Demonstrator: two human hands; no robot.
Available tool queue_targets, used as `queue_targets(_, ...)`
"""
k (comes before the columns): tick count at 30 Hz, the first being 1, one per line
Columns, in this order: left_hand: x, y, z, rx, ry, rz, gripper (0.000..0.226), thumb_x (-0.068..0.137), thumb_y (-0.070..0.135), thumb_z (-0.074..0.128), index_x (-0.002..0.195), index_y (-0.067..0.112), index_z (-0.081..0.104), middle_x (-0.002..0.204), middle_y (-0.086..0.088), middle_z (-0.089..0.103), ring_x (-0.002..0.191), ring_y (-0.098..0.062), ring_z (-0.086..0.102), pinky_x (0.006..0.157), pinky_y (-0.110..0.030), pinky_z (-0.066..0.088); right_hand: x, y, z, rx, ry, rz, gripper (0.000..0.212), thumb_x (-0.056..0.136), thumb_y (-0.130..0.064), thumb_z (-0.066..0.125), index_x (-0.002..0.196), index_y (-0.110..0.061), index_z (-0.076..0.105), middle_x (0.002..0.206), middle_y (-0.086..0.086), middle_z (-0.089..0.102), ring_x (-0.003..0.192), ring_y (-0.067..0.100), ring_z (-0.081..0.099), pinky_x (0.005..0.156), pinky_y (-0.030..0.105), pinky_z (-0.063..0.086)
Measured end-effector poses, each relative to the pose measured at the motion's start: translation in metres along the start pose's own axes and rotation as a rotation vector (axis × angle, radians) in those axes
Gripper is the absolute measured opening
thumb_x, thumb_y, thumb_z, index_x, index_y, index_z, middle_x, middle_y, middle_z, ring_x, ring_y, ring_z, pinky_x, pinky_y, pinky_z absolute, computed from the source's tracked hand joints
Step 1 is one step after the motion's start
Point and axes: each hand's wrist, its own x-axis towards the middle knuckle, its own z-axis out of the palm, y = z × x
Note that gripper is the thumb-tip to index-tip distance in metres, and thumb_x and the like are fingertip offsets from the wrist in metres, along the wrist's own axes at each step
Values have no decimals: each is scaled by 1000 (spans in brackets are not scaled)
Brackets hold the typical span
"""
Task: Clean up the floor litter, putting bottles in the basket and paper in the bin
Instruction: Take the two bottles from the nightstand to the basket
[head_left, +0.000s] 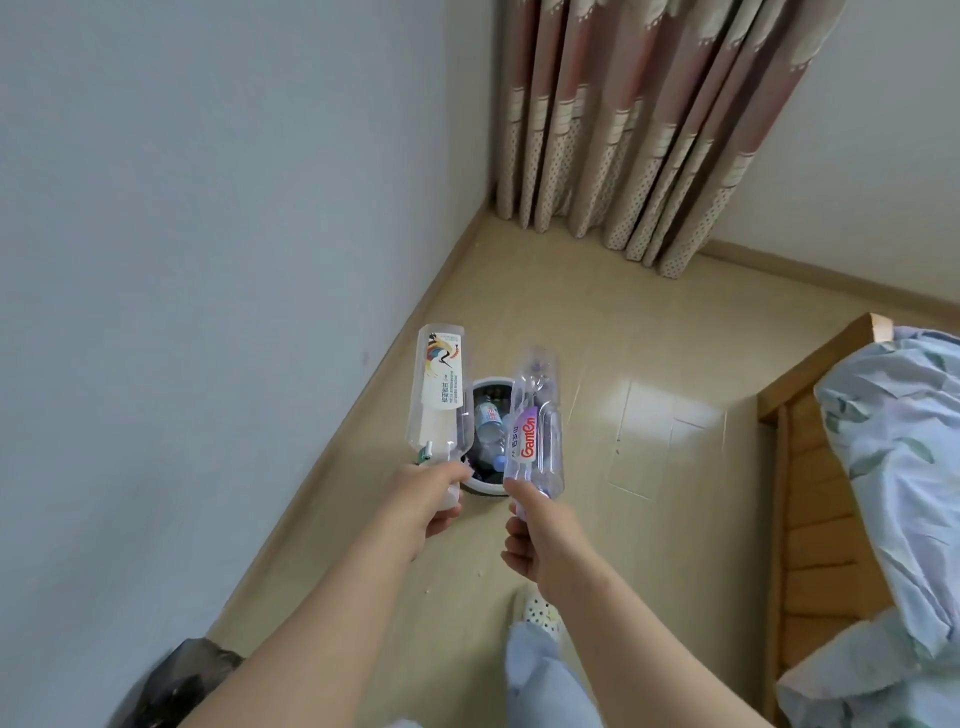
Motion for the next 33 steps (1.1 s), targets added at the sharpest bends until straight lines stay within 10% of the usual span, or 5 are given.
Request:
queue_targets(25, 279, -4, 99, 48, 141, -442, 19, 84, 30, 65, 81, 14, 57, 50, -1, 44, 35, -10, 38, 45, -17, 29, 286, -81, -24, -291, 29, 425, 19, 87, -27, 62, 79, -16, 50, 36, -3, 37, 29, 12, 30, 44, 18, 27)
queue_targets(33, 327, -59, 135, 12, 231, -505, 46, 83, 51, 60, 100, 9, 56, 72, -5, 58, 56, -19, 55, 60, -27, 45, 351, -89, -50, -534, 1, 427, 30, 84, -31, 64, 67, -13, 49, 46, 1, 42, 38, 16, 34, 48, 24, 33)
